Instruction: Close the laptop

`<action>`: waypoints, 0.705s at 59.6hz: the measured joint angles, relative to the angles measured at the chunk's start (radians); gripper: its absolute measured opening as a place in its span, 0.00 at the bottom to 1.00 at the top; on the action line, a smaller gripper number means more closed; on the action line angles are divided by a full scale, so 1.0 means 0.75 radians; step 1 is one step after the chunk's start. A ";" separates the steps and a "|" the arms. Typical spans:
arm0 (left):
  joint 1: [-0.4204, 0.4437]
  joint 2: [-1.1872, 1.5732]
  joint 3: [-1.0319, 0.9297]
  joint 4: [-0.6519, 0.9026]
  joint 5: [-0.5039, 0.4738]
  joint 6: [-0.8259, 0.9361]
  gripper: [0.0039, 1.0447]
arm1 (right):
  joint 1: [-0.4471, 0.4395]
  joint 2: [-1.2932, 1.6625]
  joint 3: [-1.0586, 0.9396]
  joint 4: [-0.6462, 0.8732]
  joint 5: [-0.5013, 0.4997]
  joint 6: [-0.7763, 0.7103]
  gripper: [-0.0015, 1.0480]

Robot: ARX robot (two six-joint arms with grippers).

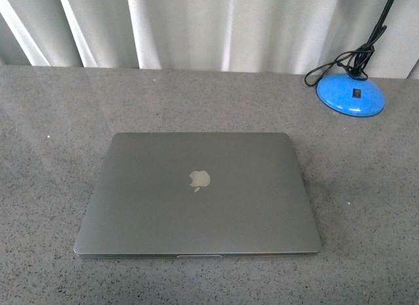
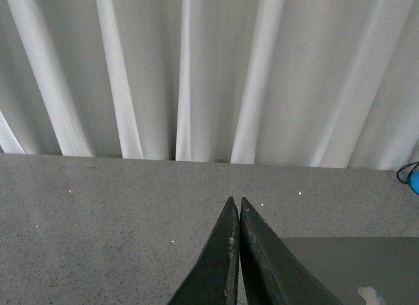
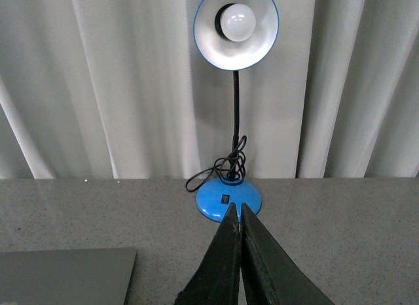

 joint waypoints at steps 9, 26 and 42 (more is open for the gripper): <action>0.000 -0.106 0.000 -0.103 0.000 0.000 0.03 | 0.000 -0.082 0.000 -0.081 0.001 0.000 0.01; 0.000 -0.259 0.000 -0.253 0.000 0.000 0.03 | 0.000 -0.196 0.000 -0.195 0.001 0.000 0.01; 0.000 -0.417 0.000 -0.426 0.000 0.001 0.03 | 0.000 -0.430 0.001 -0.436 0.001 0.001 0.01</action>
